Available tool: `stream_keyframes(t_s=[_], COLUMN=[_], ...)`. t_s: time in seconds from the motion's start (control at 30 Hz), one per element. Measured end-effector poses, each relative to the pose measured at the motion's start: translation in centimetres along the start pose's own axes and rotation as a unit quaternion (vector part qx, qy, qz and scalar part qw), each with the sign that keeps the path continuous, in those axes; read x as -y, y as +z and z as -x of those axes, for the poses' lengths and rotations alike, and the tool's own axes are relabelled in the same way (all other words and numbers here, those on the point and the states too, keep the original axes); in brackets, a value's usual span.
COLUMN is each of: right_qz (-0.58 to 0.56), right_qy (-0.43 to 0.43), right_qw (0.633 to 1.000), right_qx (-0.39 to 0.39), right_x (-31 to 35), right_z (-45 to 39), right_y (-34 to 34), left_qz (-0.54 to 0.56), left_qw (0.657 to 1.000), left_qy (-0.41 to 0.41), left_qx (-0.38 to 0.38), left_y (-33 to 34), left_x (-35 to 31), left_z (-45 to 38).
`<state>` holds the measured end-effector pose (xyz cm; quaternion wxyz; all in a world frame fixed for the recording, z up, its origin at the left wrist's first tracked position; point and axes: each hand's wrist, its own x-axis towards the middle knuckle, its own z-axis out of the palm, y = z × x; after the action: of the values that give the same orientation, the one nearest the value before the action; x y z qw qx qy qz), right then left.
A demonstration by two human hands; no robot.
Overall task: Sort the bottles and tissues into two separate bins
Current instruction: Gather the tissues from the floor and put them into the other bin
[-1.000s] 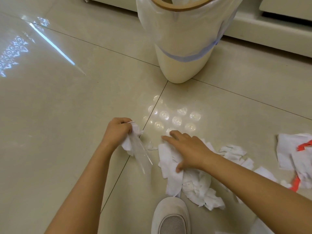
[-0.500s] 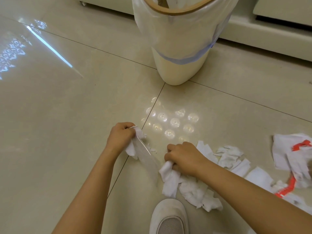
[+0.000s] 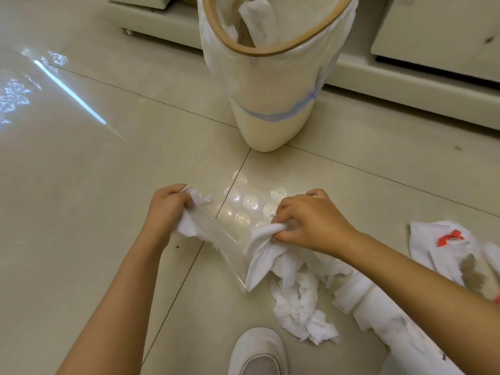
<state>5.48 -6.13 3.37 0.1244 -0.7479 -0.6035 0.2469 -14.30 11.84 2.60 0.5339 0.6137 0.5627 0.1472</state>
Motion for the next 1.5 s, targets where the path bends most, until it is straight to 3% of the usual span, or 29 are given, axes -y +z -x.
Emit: stream_keyframes(t_s=[0.57, 0.7, 0.97, 1.2, 1.5], right_qz=[-0.026, -0.142, -0.3, -0.32, -0.285], right_qy=[-0.004, 0.015, 0.023, -0.001, -0.002], right_qw=[0.99, 0.966, 0.914, 0.881, 0.857], right_qx=[-0.14, -0.214, -0.273, -0.348, -0.429], right_x=[-1.1, -1.2, -0.4, 0.6, 1.9], right_z=[1.4, 1.7, 0.4, -2.9, -9.0], right_y=[-5.6, -6.9, -11.3, -16.8, -23.1], left_qz=[0.083, 0.089, 0.132, 0.16, 0.11], left_qw=[0.996, 0.995, 0.988, 0.979, 0.966], left_qy=[0.027, 0.045, 0.081, 0.128, 0.234], left_qx=[-0.016, -0.007, 0.006, 0.0, -0.008], left_y=[-0.2, 0.0, 0.7, 0.8, 2.9], left_x=[-7.6, -9.6, -15.7, -22.4, -29.1], left_z=[0.1, -0.2, -1.3, -2.0, -6.5])
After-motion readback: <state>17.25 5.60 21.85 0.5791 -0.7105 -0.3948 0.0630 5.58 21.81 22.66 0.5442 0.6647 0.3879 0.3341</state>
